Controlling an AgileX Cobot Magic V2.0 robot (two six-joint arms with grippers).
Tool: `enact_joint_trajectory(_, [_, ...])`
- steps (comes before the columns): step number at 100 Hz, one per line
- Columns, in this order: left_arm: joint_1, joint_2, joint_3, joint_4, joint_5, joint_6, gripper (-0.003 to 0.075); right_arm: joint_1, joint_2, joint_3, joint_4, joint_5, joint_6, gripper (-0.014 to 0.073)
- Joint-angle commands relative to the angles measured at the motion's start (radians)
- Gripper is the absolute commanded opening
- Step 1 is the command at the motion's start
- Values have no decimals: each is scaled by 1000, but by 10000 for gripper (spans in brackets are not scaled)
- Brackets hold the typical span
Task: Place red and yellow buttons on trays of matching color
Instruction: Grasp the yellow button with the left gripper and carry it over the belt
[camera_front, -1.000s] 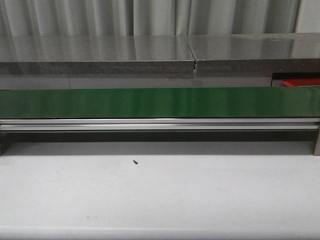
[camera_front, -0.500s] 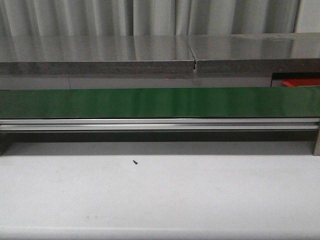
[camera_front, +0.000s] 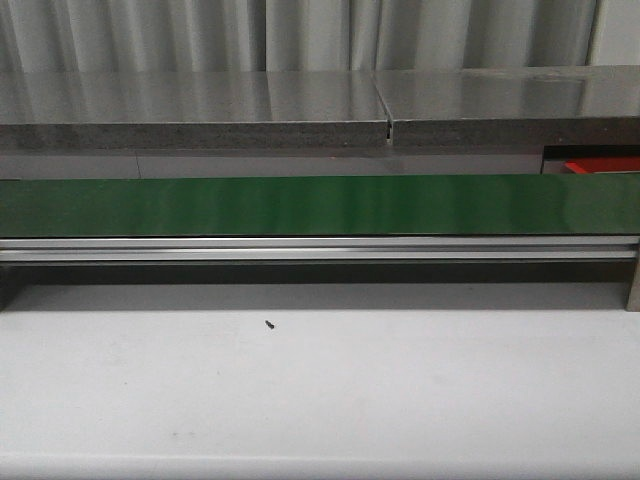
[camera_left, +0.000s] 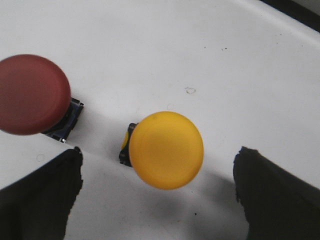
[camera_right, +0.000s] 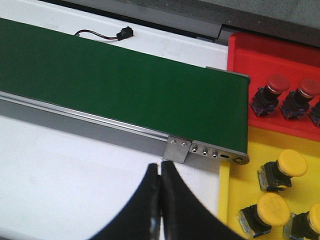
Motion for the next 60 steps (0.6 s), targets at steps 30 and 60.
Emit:
enact_joint_trajectory(30, [3,-14,-57,-26,-106,-4,599,-5,-3,-25,1,-76,2,-99])
enact_joint_trajectory(60, [3,7,-66,-34,-115,19,506,-5,-3,-25,1,-76,2,-99])
